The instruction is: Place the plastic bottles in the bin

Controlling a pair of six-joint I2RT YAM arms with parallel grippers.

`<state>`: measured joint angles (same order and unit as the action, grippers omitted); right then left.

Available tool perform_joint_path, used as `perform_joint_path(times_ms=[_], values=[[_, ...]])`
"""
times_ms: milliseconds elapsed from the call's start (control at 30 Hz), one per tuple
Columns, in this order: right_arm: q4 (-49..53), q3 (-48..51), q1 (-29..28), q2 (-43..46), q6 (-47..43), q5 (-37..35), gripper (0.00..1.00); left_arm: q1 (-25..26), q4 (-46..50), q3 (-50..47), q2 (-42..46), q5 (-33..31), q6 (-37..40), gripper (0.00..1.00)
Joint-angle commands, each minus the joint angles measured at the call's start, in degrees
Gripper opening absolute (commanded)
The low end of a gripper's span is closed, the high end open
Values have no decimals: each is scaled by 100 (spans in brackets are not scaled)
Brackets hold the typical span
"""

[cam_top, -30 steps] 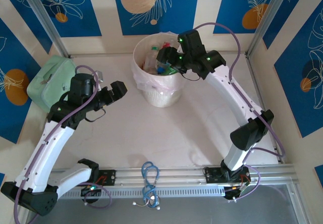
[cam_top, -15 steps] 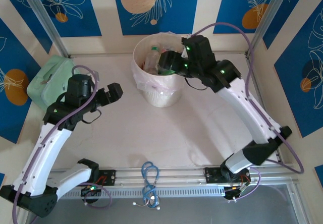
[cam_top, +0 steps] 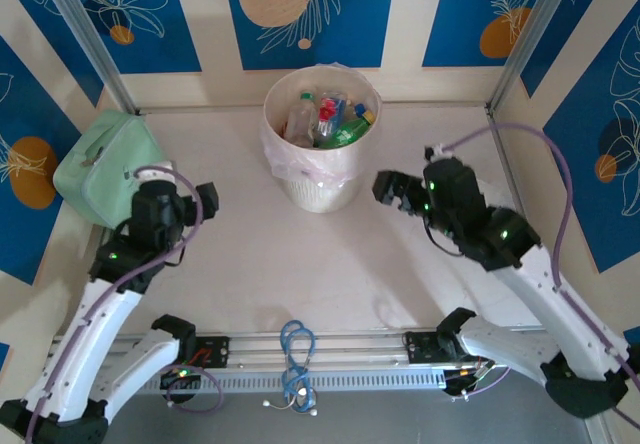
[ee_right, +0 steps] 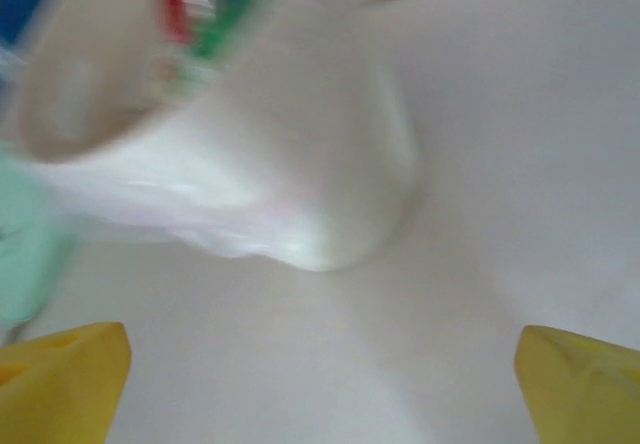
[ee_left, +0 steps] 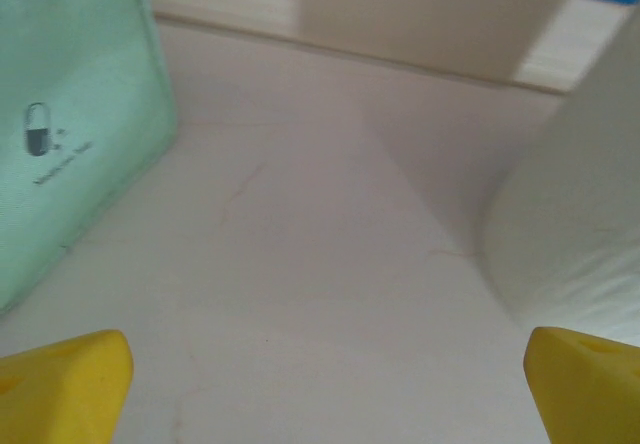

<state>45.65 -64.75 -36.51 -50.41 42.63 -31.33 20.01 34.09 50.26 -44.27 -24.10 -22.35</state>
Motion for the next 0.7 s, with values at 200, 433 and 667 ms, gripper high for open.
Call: perform_joint_path(times_ms=[200,433,667], values=[[-2310,3154,1034,1308,-1410,-1488,99,-79,-3763,-2459,-1015,-2439,1394,100],[-4479,4377,1906,78,-2177,-2407,99,-849,-6700,-3339,-2309,-1332,1547,100],[-7245,4901,3076,-959,-3402,-244,99,-1199,-9000,-3299,-3883,-727,2000,100]])
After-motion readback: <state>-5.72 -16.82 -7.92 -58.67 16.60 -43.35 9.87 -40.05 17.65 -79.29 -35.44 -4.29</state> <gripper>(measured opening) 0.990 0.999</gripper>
